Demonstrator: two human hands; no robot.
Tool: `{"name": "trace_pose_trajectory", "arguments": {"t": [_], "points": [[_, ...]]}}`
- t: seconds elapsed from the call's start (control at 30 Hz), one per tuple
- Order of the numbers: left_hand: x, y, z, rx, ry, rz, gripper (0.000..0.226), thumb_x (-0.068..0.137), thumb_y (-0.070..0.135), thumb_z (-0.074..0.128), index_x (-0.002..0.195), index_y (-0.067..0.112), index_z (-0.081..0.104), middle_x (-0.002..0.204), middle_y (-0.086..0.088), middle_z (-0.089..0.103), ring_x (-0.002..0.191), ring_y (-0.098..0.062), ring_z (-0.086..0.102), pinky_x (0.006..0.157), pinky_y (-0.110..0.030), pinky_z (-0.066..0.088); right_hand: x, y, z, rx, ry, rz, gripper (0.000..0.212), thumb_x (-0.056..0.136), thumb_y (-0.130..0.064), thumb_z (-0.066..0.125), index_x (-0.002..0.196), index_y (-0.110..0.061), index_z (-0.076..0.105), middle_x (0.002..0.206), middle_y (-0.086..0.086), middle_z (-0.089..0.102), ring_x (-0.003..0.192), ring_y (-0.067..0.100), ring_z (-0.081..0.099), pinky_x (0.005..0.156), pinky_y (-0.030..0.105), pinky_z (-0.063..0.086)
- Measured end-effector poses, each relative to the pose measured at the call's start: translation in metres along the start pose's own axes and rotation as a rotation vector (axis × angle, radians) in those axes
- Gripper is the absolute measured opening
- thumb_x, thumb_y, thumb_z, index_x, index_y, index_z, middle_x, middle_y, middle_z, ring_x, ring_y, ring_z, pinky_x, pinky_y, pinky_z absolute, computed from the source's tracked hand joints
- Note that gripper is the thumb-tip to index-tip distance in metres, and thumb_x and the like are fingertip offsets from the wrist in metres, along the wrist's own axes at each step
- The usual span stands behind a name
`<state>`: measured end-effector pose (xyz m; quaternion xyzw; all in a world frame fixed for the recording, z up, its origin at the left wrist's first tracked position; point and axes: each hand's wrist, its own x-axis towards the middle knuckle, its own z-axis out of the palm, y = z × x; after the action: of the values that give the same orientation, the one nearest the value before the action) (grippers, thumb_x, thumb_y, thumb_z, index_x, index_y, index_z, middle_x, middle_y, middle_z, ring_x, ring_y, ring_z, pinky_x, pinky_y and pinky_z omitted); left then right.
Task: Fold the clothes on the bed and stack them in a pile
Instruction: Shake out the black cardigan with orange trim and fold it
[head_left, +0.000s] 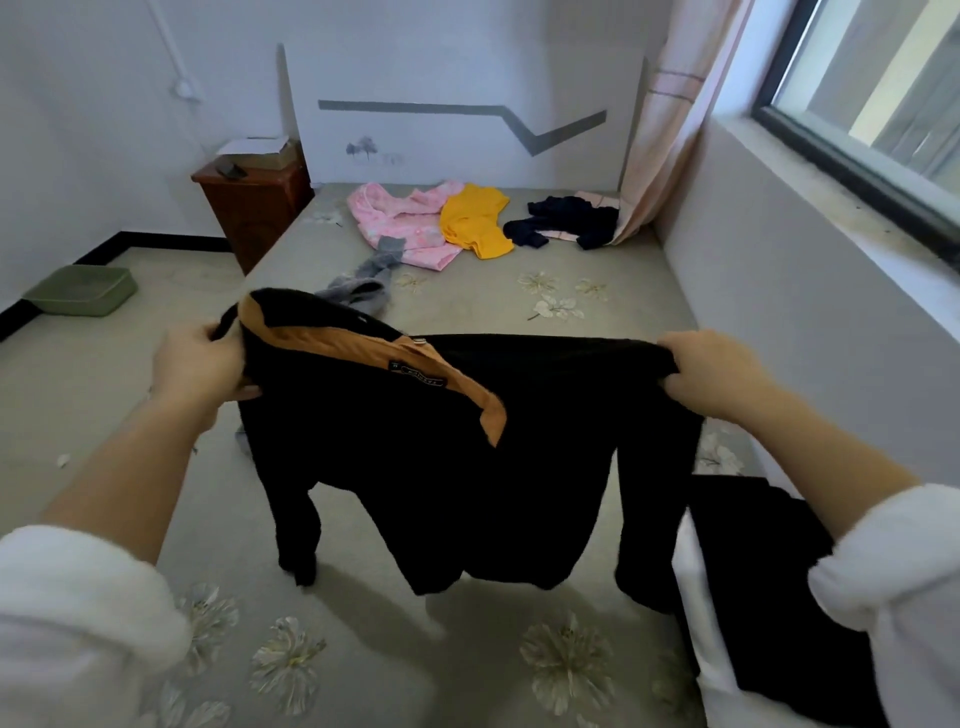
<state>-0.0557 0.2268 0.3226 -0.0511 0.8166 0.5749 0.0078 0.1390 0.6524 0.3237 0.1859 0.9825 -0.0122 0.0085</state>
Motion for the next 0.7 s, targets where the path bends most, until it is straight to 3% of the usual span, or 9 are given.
{"name": "trace_pose_trajectory", "arguments": {"t": [0.07, 0.13, 0.23, 0.27, 0.33, 0.43, 0.5, 0.63, 0.7], "points": [[0.011, -0.005, 0.013, 0.002, -0.034, -0.036, 0.028, 0.092, 0.048, 0.056, 0.089, 0.020, 0.060, 0.098, -0.009, 0.065, 0.089, -0.029, 0.066, 0.058, -0.036, 0.058, 0.013, 0.009, 0.013, -0.061, -0.008, 0.143, 0.011, 0.079, -0.006, 0.049, 0.086, -0.010, 0.056, 0.093, 0.016, 0.064, 0.090, 0.036, 0.062, 0.067, 0.034, 0.043], [0.019, -0.004, 0.026, 0.040, -0.049, 0.004, 0.024, 0.092, 0.047, 0.056, 0.083, 0.024, 0.057, 0.096, -0.010, 0.065, 0.091, -0.030, 0.065, 0.069, -0.044, 0.058, 0.024, 0.015, 0.020, 0.110, -0.044, 0.285, 0.016, 0.080, -0.002, 0.043, 0.088, -0.006, 0.056, 0.092, 0.021, 0.066, 0.082, 0.035, 0.065, 0.065, 0.033, 0.047], [0.028, 0.004, 0.040, 0.098, 0.021, 0.098, 0.025, 0.092, 0.046, 0.052, 0.083, 0.022, 0.051, 0.091, -0.009, 0.061, 0.076, -0.022, 0.058, 0.064, -0.038, 0.050, 0.039, 0.009, 0.015, 0.913, -0.058, 0.542, 0.032, 0.086, 0.001, 0.027, 0.100, 0.000, 0.056, 0.073, 0.021, 0.068, 0.046, 0.027, 0.066, 0.037, 0.022, 0.046], [0.029, 0.007, 0.043, 0.097, 0.063, 0.135, 0.026, 0.092, 0.046, 0.051, 0.084, 0.022, 0.049, 0.085, -0.003, 0.058, 0.070, -0.015, 0.053, 0.057, -0.033, 0.042, 0.041, 0.005, 0.010, 1.177, 0.002, 0.590, 0.036, 0.088, 0.001, 0.023, 0.104, -0.002, 0.056, 0.074, 0.019, 0.067, 0.043, 0.024, 0.065, 0.035, 0.022, 0.046], [0.024, 0.011, 0.046, 0.080, 0.156, 0.210, 0.027, 0.093, 0.046, 0.050, 0.091, 0.020, 0.048, 0.077, 0.009, 0.051, 0.066, -0.004, 0.047, 0.053, -0.027, 0.034, 0.040, -0.003, 0.005, 1.461, 0.227, 0.559, 0.039, 0.087, 0.003, 0.024, 0.102, -0.008, 0.058, 0.079, 0.011, 0.065, 0.053, 0.018, 0.067, 0.050, 0.028, 0.055], [0.001, -0.001, 0.040, 0.049, 0.251, 0.280, 0.032, 0.093, 0.050, 0.049, 0.093, 0.019, 0.043, 0.074, 0.014, 0.046, 0.060, 0.005, 0.045, 0.052, -0.020, 0.032, 0.017, -0.013, 0.011, 1.288, 0.478, 0.420, 0.034, 0.073, -0.005, 0.035, 0.080, -0.024, 0.062, 0.072, -0.006, 0.060, 0.065, 0.003, 0.056, 0.064, 0.030, 0.050], [-0.019, -0.027, 0.034, 0.061, 0.264, 0.292, 0.036, 0.093, 0.055, 0.047, 0.092, 0.020, 0.041, 0.072, 0.011, 0.045, 0.058, 0.006, 0.045, 0.052, -0.021, 0.032, -0.006, -0.016, 0.031, 1.134, 0.507, 0.350, 0.036, 0.074, -0.004, 0.038, 0.090, -0.023, 0.065, 0.083, -0.007, 0.064, 0.075, 0.002, 0.056, 0.070, 0.025, 0.044], [-0.055, -0.103, 0.030, 0.183, 0.191, 0.204, 0.032, 0.093, 0.052, 0.047, 0.099, 0.020, 0.046, 0.093, -0.002, 0.057, 0.069, -0.021, 0.052, 0.056, -0.034, 0.034, -0.042, -0.016, 0.090, 0.940, 0.424, 0.342, 0.047, 0.083, 0.013, 0.039, 0.116, -0.008, 0.064, 0.119, 0.010, 0.062, 0.113, 0.021, 0.054, 0.097, 0.030, 0.040], [-0.069, -0.146, 0.033, 0.312, 0.098, 0.087, 0.036, 0.093, 0.053, 0.044, 0.108, 0.020, 0.047, 0.104, -0.008, 0.058, 0.066, -0.025, 0.054, 0.056, -0.036, 0.037, -0.055, -0.015, 0.127, 0.838, 0.256, 0.389, 0.042, 0.089, 0.008, 0.043, 0.124, -0.007, 0.060, 0.140, 0.015, 0.049, 0.136, 0.026, 0.037, 0.109, 0.037, 0.032]]}}
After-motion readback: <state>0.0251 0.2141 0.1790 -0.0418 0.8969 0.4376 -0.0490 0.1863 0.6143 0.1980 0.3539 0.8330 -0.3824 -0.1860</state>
